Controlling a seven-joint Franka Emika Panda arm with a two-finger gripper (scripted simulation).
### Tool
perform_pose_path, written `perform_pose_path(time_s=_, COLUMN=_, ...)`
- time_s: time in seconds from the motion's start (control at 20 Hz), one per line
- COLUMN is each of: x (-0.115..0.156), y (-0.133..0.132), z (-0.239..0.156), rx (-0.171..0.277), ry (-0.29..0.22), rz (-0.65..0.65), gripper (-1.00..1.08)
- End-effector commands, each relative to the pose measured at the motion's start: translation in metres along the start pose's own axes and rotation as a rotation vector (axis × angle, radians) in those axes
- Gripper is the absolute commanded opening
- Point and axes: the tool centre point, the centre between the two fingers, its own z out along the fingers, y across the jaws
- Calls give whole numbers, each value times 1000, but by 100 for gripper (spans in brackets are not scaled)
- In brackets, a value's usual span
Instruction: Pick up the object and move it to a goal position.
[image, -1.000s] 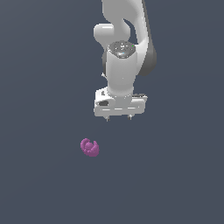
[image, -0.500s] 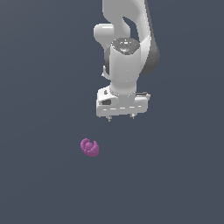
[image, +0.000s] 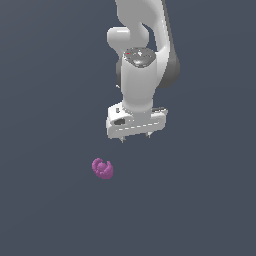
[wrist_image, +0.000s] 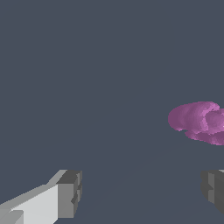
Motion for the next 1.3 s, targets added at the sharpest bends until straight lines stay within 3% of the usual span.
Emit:
perform_pose_path(time_s=0.0, x=2, y=5, z=2, rx=-1, ry=-3, rz=-40, gripper=100)
perform_pose_path(time_s=1.25, x=27, y=81, z=38, rx=6, ry=-40, rz=-603, gripper=100)
